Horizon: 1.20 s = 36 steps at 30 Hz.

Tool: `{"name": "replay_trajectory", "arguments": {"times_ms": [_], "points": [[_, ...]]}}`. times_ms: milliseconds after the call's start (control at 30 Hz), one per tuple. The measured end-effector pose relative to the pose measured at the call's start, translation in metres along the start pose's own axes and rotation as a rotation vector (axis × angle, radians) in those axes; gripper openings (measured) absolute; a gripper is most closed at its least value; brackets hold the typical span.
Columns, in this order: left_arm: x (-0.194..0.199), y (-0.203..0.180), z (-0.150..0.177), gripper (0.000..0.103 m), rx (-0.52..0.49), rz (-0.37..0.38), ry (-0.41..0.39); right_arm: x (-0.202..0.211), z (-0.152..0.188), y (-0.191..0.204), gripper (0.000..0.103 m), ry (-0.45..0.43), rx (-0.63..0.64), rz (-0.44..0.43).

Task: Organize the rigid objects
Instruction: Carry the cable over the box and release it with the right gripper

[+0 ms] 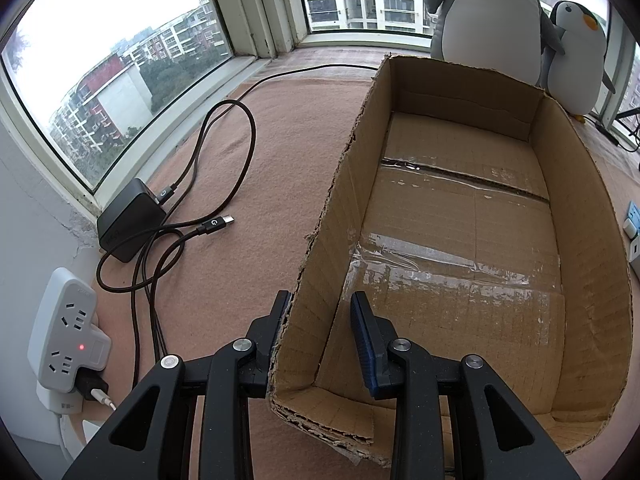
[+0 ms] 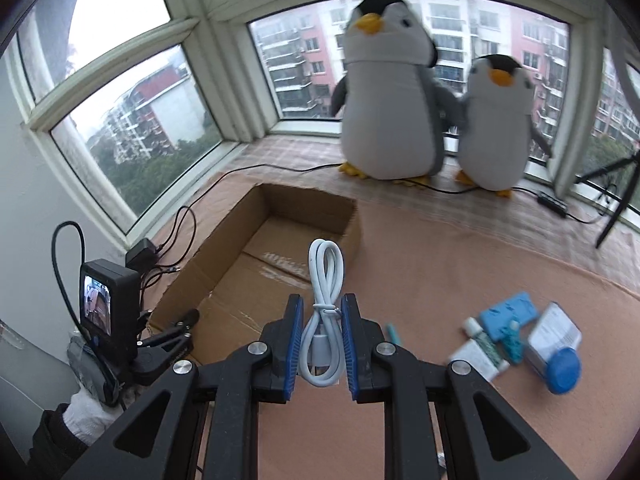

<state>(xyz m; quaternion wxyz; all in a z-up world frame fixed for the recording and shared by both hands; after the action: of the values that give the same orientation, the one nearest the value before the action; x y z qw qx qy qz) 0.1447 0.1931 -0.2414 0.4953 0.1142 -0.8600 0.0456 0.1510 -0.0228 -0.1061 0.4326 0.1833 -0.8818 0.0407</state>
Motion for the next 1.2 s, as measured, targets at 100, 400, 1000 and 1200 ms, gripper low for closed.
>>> {"name": "replay_trajectory", "arguments": {"times_ms": [100, 400, 1000, 1200], "points": [[0.0, 0.0, 0.0, 0.033, 0.001, 0.0, 0.0, -0.022, 0.0, 0.017, 0.017, 0.034, 0.02, -0.009], [0.0, 0.0, -0.001, 0.033, 0.003, 0.0, -0.002, -0.062, 0.007, 0.047, 0.017, 0.104, 0.064, -0.021], [-0.001, 0.0, -0.001, 0.033, 0.001, -0.004, -0.005, -0.027, 0.021, 0.013, 0.052, 0.071, 0.024, 0.005], [-0.001, 0.0, -0.001, 0.033, 0.001, -0.007, -0.007, 0.004, 0.04, -0.039, 0.052, 0.07, -0.079, 0.024]]}}
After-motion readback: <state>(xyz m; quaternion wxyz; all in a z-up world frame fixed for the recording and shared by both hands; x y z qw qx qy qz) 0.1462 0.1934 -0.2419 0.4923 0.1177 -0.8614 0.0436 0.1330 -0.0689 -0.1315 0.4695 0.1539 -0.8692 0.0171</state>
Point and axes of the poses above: each gripper's, at about its wrist camera, not at the fingertips, and x roughly against the way its jaws point, y to its left, z to its underside, the point moved 7 cm from there along -x, roughly the way its jaws point, and after that the axes turned 7 degrees about z, right-handed, at the moved point
